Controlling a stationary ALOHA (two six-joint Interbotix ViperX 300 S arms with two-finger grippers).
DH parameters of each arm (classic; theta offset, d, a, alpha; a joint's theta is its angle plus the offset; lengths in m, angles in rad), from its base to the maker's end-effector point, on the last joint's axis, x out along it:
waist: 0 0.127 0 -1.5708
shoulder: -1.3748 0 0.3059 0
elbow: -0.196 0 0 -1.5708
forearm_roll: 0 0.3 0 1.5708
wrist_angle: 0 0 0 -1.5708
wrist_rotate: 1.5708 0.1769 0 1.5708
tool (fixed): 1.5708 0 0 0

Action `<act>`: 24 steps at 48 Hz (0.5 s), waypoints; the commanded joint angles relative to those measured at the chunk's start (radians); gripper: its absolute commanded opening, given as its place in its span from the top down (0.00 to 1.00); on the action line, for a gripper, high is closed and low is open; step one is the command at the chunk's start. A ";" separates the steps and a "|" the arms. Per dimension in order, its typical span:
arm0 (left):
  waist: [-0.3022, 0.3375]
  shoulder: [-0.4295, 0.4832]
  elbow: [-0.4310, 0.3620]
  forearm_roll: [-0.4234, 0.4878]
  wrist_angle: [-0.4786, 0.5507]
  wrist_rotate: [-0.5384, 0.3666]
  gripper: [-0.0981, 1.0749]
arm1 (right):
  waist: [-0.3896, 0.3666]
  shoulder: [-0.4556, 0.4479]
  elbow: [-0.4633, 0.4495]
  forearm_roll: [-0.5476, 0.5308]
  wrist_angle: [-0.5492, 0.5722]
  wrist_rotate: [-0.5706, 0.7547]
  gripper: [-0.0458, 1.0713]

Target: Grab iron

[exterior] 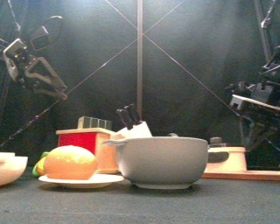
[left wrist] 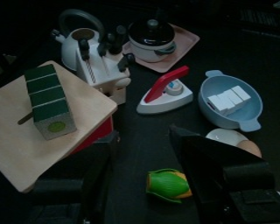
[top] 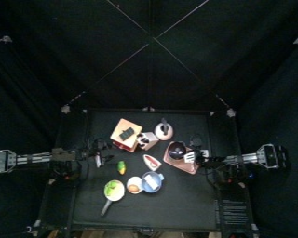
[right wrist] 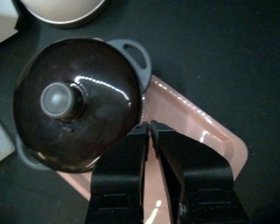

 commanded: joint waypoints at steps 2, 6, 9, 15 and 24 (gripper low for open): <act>0.002 0.000 -0.014 0.000 -0.003 -0.002 0.18 | 0.058 -0.003 -0.044 0.006 -0.023 0.000 0.47; 0.002 0.000 -0.014 0.000 -0.003 -0.002 0.18 | 0.106 -0.002 -0.064 0.009 -0.032 0.006 0.47; 0.002 0.002 -0.014 0.000 -0.003 -0.002 0.18 | 0.146 0.003 -0.080 0.017 -0.037 0.000 0.47; 0.002 0.002 -0.014 0.000 0.002 -0.002 0.18 | 0.218 0.015 -0.107 0.031 -0.035 -0.003 0.47; 0.002 0.000 -0.014 0.000 0.015 -0.002 0.18 | 0.262 0.018 -0.133 0.023 -0.041 0.000 0.47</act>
